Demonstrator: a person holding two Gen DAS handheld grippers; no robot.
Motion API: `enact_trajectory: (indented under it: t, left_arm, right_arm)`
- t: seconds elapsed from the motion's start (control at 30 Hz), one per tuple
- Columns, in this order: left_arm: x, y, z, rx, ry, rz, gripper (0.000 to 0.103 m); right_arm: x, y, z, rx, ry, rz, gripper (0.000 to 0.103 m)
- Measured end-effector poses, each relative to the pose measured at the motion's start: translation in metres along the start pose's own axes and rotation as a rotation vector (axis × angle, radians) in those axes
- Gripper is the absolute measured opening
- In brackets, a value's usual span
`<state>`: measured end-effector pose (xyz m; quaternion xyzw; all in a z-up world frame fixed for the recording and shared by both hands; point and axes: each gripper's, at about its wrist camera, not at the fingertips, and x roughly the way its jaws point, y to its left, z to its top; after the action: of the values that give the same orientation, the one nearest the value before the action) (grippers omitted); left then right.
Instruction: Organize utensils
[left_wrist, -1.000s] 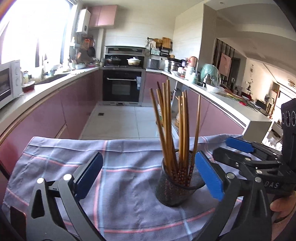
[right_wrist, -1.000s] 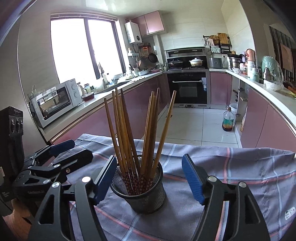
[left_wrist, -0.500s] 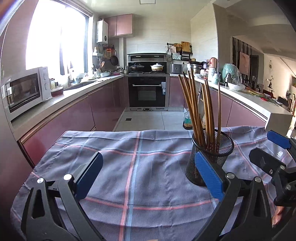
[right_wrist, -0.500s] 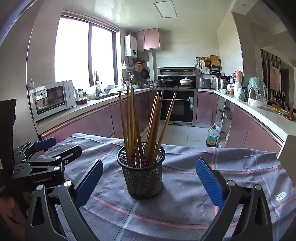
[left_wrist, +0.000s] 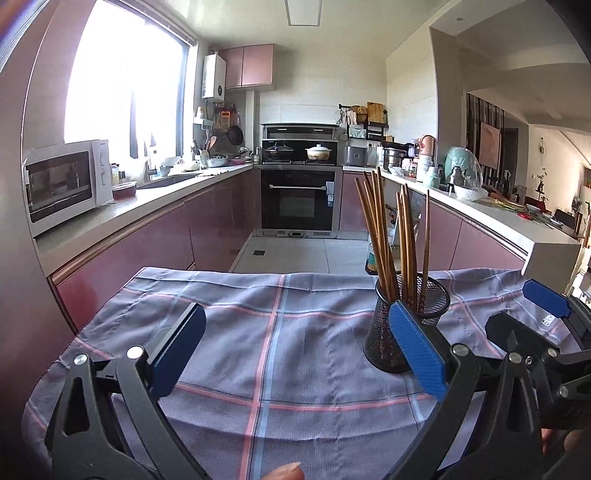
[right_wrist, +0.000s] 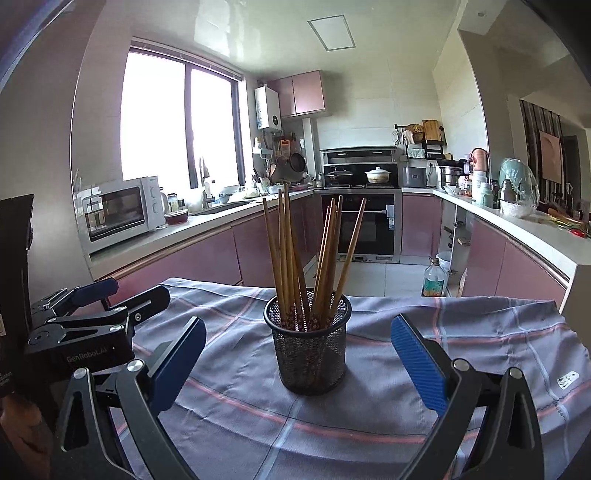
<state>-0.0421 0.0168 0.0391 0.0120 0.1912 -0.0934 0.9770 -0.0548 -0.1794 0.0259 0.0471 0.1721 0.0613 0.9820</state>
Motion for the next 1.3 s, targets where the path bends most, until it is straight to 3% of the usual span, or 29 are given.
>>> enact_trajectory:
  t: [0.6,1.3]
  left_arm:
    - [-0.027,-0.003,0.005,-0.004,-0.070,0.002,0.098]
    - [-0.033,0.000,0.006,-0.017,-0.075,-0.006,0.098]
  right_arm:
    - [-0.011,0.003,0.001,0.007,-0.028,0.005,0.097]
    - [-0.019,0.006,0.004,0.005,-0.044,0.014,0.097]
